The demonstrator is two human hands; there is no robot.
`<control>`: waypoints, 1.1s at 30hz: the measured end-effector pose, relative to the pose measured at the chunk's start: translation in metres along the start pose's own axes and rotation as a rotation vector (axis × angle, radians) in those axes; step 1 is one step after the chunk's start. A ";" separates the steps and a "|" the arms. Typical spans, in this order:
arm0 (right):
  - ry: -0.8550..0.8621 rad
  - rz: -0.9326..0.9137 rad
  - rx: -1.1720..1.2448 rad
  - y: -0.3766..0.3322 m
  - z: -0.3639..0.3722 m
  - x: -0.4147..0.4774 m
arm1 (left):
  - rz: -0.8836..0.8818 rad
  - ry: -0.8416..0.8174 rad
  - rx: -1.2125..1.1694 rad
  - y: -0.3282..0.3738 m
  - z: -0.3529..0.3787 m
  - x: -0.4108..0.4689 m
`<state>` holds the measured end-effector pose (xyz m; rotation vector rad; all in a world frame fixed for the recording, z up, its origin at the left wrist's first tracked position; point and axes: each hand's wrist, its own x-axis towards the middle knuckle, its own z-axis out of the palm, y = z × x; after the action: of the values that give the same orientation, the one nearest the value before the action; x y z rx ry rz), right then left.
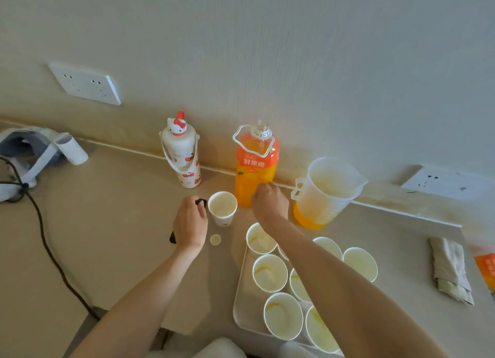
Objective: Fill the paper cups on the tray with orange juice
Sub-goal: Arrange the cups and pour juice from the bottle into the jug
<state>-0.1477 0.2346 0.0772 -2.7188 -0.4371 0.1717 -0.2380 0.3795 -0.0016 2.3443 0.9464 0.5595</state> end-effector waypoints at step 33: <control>0.135 -0.030 0.406 -0.061 -0.117 0.086 | 0.183 -0.829 -0.174 0.092 0.033 0.110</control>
<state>-0.0628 0.2747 0.2037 -2.3074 -0.3592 0.0596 -0.1007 0.3926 0.0494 2.1877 0.2852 -0.2670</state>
